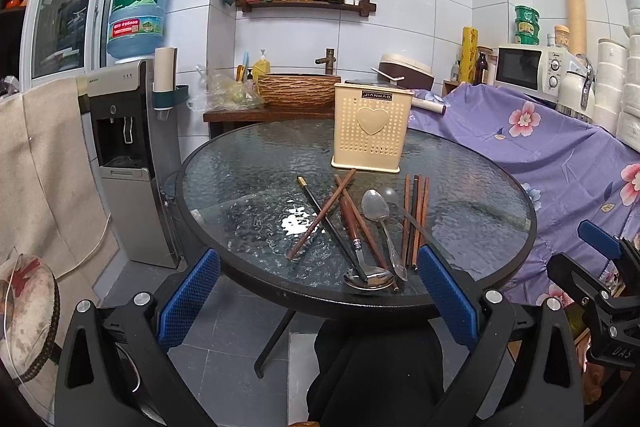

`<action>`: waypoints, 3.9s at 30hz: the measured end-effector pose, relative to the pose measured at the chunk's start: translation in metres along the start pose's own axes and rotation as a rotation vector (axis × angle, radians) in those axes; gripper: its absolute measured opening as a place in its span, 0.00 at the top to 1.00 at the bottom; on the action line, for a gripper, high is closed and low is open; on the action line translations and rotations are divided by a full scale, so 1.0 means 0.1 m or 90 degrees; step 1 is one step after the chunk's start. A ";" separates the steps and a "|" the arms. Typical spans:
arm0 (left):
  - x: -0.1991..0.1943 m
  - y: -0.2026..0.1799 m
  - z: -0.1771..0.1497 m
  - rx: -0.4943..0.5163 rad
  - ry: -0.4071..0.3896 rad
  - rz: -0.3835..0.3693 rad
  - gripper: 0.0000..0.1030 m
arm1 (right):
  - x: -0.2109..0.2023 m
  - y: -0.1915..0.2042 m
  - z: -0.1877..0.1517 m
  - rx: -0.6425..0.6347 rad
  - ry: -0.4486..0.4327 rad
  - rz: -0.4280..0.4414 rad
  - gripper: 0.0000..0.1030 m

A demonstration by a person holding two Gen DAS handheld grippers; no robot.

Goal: Organize utensils

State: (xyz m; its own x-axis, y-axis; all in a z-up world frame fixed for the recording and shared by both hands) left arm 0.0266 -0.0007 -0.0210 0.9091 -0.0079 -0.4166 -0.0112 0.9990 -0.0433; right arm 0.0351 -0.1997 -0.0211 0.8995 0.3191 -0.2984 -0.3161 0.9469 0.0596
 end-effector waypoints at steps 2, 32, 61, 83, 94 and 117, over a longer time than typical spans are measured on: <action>0.00 0.00 0.00 0.000 0.001 0.000 0.06 | 0.00 0.00 0.00 0.000 -0.001 -0.001 0.05; 0.02 -0.03 0.00 0.002 0.002 -0.001 0.06 | -0.01 0.00 0.00 0.000 -0.003 -0.003 0.05; 0.23 -0.01 0.01 0.007 0.049 -0.029 0.06 | 0.24 -0.15 0.00 0.017 0.054 0.012 0.05; 1.32 0.28 0.34 0.014 0.168 -0.090 0.35 | 1.43 -0.63 0.20 0.022 0.225 0.010 0.14; 1.74 0.17 0.47 0.051 0.219 -0.130 0.54 | 2.11 -0.27 0.45 -0.095 0.278 0.127 0.27; 2.31 -0.22 0.76 0.153 0.293 -0.152 0.66 | 2.38 -0.20 0.34 -0.097 0.348 0.178 0.38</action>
State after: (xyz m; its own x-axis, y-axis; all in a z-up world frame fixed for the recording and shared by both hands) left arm 0.2684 -0.0213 -0.0474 0.5995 -0.1989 -0.7753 0.3163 0.9486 0.0012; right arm 0.2654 -0.1416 -0.0609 0.5061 0.4482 -0.7369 -0.5923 0.8017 0.0808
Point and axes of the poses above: each gripper's, at about its wrist camera, not at the fingertips, and x roughly the way its jaws point, y to its left, z to its top, the point moved 3 cm from there along x, roughly the way its jaws point
